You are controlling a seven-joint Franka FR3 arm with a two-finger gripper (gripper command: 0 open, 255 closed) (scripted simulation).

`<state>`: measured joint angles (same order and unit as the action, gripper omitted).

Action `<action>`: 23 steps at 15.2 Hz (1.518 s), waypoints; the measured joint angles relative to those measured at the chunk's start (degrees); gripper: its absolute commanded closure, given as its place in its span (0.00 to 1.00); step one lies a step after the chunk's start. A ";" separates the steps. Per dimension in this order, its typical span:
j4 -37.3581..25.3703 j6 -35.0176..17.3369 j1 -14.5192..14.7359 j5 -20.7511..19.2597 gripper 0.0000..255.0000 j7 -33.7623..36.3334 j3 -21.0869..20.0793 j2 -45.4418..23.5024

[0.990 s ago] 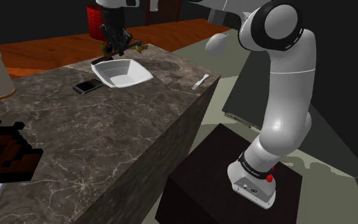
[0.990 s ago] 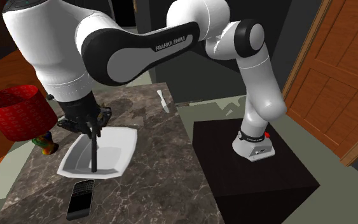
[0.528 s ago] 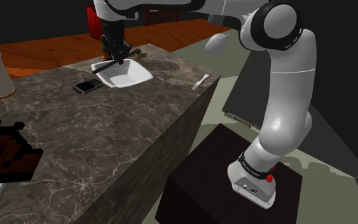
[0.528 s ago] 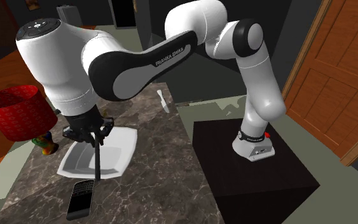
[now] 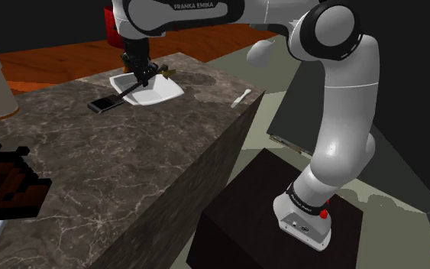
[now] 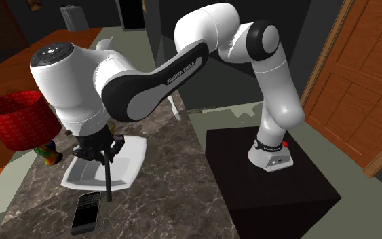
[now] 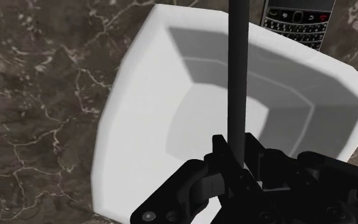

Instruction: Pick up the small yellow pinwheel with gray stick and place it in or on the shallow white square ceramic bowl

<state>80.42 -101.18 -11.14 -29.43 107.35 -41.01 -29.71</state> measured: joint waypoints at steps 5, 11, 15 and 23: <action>0.35 -0.33 -0.13 -0.03 1.00 0.11 -0.05 0.19; 0.87 -0.49 -0.34 0.06 0.00 0.17 -0.02 0.27; -3.33 3.35 1.03 0.28 0.00 -0.35 -0.20 0.11; -6.50 6.52 1.91 0.53 0.00 -0.93 -0.39 0.27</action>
